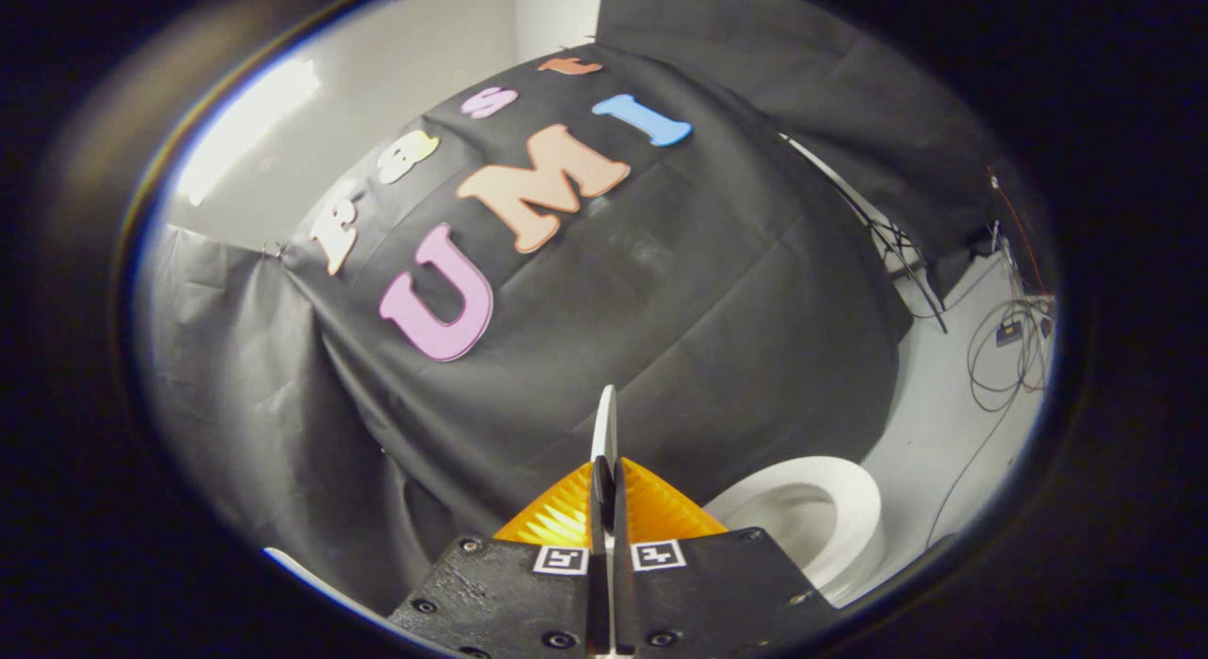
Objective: Open the toilet lid.
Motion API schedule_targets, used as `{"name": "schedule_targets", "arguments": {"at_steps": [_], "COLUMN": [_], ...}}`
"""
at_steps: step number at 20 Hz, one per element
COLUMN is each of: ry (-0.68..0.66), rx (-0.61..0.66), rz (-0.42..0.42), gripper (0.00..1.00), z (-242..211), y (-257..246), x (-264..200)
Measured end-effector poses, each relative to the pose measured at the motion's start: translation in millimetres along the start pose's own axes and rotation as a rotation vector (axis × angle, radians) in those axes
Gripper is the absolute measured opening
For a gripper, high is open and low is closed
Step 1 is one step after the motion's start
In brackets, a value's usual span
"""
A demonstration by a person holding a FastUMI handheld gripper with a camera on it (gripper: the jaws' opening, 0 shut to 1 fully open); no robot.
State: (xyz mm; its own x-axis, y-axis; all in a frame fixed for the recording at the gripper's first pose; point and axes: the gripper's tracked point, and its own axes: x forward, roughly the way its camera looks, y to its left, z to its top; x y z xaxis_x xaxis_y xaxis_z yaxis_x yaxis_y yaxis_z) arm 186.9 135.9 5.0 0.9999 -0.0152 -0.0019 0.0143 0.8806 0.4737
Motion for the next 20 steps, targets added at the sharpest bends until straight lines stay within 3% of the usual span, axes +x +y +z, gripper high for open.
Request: {"name": "schedule_targets", "arguments": {"at_steps": [8, 14, 20], "ry": [0.005, 0.046, 0.075], "rx": [-0.137, -0.309, -0.401], "rz": [0.052, 0.079, 0.156], "gripper": [0.02, 0.02, 0.02], "z": [-9.2, -25.6, -50.8], "y": [65.8, 119.6, 169.1], "x": [-0.5, 1.7, 7.3]}}
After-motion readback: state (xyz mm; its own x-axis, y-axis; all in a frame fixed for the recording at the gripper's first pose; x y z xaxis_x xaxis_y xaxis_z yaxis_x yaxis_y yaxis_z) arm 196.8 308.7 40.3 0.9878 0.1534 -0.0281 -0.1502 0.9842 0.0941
